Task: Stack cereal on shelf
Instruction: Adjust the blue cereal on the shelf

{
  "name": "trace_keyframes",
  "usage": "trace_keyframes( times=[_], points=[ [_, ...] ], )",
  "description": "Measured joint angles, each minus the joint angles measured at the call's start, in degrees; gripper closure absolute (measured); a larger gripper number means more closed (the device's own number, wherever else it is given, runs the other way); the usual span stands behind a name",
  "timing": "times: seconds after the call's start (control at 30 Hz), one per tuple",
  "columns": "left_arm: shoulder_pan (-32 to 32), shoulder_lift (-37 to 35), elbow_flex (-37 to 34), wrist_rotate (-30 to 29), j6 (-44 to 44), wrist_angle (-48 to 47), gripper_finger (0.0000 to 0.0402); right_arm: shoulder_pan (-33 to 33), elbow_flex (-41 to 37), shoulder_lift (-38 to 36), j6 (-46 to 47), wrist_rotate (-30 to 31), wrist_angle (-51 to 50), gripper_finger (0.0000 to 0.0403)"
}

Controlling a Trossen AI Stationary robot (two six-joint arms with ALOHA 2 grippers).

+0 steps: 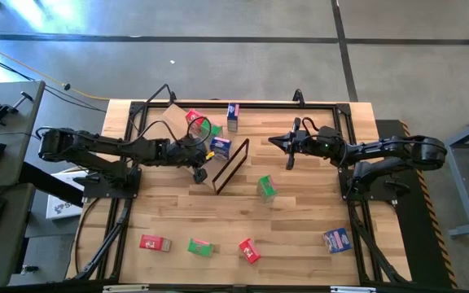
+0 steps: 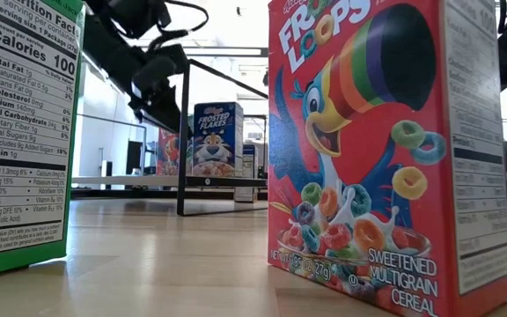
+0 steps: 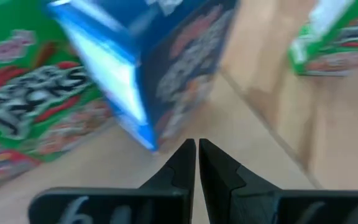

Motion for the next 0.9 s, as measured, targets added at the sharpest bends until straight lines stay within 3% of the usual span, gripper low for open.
trace_keyframes(
  times=[0.1,0.5,0.73,0.9],
  points=[
    [0.83,0.11,0.00,-2.49,-0.01,0.49,0.0390,0.00,0.00,0.00,0.00,0.00,-0.02,0.0403],
    [2.13,6.97,0.04,-2.62,1.42,6.79,0.0390,0.00,0.00,0.00,0.02,0.00,0.00,0.0403],
    [2.09,3.85,0.04,-3.32,-0.45,2.38,0.0390,0.00,0.00,0.00,0.00,0.00,0.00,0.0403],
    [2.51,4.24,0.04,-4.93,-0.67,4.84,0.0390,0.00,0.02,0.00,0.00,0.00,-0.07,0.0403]
  ],
)
